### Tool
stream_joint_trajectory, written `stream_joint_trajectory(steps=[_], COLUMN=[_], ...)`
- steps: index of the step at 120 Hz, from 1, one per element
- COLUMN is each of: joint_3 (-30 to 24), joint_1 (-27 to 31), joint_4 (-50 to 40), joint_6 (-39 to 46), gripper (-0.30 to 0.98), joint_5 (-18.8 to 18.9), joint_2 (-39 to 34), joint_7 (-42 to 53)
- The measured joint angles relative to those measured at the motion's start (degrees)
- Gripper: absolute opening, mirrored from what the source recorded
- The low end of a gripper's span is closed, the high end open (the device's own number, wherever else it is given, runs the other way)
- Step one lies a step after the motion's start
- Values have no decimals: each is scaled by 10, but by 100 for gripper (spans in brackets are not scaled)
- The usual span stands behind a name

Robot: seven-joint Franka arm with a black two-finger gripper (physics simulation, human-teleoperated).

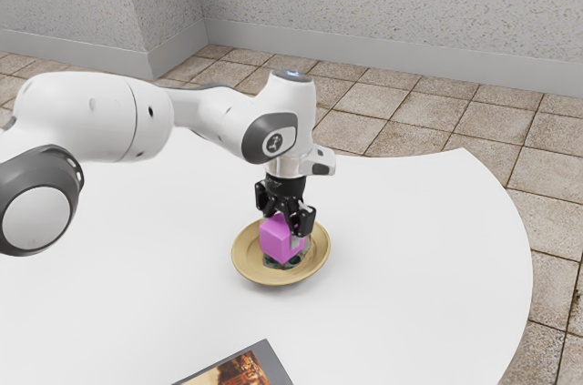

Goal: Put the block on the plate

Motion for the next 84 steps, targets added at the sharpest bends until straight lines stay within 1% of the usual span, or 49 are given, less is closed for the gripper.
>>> stream_joint_trajectory(steps=[12,33,60,84], joint_3=[0,-1,-2,-2], joint_1=[0,-1,-1,-3], joint_4=[0,1,0,1], joint_6=[1,2,0,-14], gripper=[50,60,66,67], joint_5=[0,4,7,6], joint_2=[-1,-4,-23,-59], joint_7=[-4,-11,-15,-14])
